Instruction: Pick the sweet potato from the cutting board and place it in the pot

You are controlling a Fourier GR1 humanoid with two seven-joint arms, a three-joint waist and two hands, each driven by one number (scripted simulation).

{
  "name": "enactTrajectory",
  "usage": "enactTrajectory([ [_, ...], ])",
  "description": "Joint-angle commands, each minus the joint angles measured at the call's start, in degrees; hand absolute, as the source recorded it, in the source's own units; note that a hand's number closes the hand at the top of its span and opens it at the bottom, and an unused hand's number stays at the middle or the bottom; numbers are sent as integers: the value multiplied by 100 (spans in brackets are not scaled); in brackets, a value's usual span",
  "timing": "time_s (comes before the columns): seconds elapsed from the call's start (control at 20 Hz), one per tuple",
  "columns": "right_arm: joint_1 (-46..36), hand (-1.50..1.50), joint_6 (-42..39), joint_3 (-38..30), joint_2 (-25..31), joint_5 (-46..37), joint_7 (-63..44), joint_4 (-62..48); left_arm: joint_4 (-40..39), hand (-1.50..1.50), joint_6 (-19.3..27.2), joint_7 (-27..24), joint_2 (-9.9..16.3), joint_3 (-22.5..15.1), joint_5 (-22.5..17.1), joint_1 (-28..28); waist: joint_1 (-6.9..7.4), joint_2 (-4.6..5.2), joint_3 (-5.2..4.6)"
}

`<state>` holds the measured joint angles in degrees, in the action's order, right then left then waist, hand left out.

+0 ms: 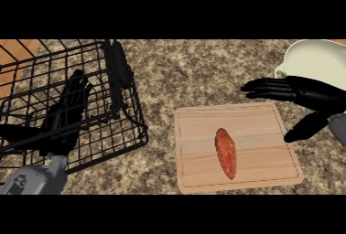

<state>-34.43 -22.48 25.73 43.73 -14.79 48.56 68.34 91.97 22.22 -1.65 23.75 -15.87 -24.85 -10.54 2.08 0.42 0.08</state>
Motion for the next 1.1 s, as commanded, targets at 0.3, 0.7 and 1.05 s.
enactTrajectory([
  [0.3,-490,-150,-610,729,-185,-665,-99,-47,-628,0,-203,-231,68,549,108,-658,-212,-12,-14],
  [0.7,-159,-150,-208,1102,-583,-1164,12,-464,-36,0,-248,-21,211,549,167,-183,-157,-22,-7],
  [1.05,61,-150,10,1089,-931,-1265,-95,-175,-88,0,-216,-40,153,690,289,-124,-198,-34,-9],
])
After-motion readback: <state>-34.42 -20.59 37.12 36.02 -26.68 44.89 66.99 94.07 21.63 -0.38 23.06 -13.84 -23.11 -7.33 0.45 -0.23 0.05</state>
